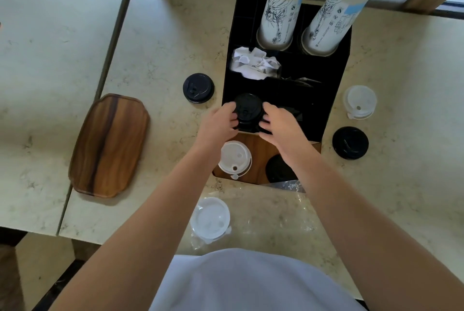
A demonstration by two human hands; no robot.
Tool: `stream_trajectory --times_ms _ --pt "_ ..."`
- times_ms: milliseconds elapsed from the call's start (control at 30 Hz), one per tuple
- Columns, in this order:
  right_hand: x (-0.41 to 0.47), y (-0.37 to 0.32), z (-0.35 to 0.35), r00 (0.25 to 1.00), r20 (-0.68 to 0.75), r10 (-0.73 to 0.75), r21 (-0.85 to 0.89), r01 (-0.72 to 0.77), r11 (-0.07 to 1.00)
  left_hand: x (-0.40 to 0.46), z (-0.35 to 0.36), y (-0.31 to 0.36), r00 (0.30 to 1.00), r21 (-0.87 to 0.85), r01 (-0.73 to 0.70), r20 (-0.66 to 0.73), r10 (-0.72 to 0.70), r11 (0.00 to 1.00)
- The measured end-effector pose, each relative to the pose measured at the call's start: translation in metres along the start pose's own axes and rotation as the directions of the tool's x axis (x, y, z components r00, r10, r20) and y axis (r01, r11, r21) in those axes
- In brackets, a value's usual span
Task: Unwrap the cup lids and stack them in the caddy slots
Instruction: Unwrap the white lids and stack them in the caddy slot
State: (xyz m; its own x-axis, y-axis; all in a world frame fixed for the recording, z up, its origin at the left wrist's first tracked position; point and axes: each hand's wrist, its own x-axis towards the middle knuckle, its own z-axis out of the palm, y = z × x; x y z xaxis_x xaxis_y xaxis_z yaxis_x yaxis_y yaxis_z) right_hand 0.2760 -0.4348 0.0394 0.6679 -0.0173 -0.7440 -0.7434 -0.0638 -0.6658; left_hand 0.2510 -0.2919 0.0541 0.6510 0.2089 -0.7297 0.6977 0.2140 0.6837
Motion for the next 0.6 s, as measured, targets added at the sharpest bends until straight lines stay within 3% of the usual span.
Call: stream_trajectory --times_ms 100,233,333,467,533,600 --pt "-0.026 0.035 -0.047 0.984 -0.158 -0.081 -0.168 0.054 0.984 -0.022 -0.052 -0.038 0.996 0.115 -0.083 -0.022 0.086 0.990" --pt "-0.058 0.092 -0.101 0.971 -0.229 -0.077 -0.326 -0.002 0.945 -0.035 -0.135 -0.102 0.970 0.086 0.190 -0.169 -0.173 0.978" --pt "-0.060 0.121 -0.120 0.971 -0.231 -0.059 -0.405 -0.041 0.913 -0.048 -0.178 -0.144 0.942 0.166 0.286 -0.228 -0.246 0.944" --pt "-0.051 0.136 -0.122 0.984 -0.165 0.062 -0.572 -0.147 0.807 -0.067 -0.180 -0.167 0.935 0.209 0.353 -0.093 -0.341 0.912" --pt "-0.051 0.137 -0.121 0.989 -0.085 0.119 -0.656 -0.145 0.740 -0.073 -0.171 -0.169 0.945 0.251 0.324 -0.044 -0.323 0.912" --pt "-0.054 0.139 -0.115 0.988 -0.028 0.154 -0.642 -0.136 0.754 -0.077 -0.162 -0.169 0.959 0.287 0.270 0.002 -0.282 0.919"
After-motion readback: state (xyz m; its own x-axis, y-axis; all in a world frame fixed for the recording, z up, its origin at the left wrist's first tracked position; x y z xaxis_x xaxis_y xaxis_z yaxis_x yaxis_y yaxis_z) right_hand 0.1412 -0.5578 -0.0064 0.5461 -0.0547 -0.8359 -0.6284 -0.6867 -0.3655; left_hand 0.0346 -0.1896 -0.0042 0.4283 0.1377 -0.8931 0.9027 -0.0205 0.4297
